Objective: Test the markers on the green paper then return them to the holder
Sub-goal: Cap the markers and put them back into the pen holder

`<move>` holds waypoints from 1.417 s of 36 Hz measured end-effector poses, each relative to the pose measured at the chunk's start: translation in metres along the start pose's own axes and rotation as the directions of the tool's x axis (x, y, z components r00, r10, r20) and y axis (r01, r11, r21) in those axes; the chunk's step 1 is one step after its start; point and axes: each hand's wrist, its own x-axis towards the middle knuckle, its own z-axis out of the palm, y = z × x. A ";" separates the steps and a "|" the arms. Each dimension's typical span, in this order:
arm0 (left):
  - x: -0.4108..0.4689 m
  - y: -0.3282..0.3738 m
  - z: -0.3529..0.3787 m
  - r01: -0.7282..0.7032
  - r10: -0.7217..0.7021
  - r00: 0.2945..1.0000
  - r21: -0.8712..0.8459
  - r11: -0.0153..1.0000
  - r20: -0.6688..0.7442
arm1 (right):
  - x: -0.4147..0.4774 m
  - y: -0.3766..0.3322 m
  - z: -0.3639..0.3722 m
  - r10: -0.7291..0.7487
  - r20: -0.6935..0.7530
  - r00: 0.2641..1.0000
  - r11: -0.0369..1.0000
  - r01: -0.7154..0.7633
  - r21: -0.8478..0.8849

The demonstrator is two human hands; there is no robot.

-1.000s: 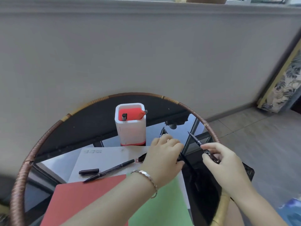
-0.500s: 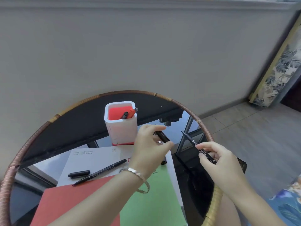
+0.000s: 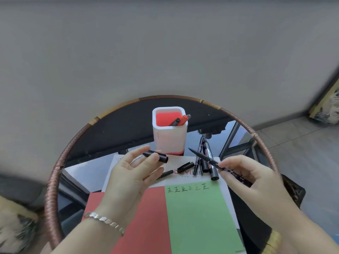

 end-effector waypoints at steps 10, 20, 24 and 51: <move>-0.007 -0.004 -0.014 0.025 -0.025 0.999 -0.010 1.000 -0.026 | -0.003 -0.004 0.013 -0.099 0.069 0.993 0.993 0.103 -0.051; -0.010 -0.009 -0.011 0.031 -0.032 0.999 -0.031 0.999 -0.039 | -0.006 -0.006 0.015 -0.126 0.086 0.988 0.990 0.131 -0.055; -0.011 -0.010 -0.007 0.029 -0.029 0.999 -0.019 0.999 -0.024 | -0.007 -0.005 0.016 -0.117 0.083 0.990 0.992 0.121 -0.045; -0.027 -0.004 0.008 -0.354 0.310 0.921 0.173 0.919 0.236 | -0.012 -0.029 0.028 -0.172 -0.064 0.983 0.968 0.181 0.174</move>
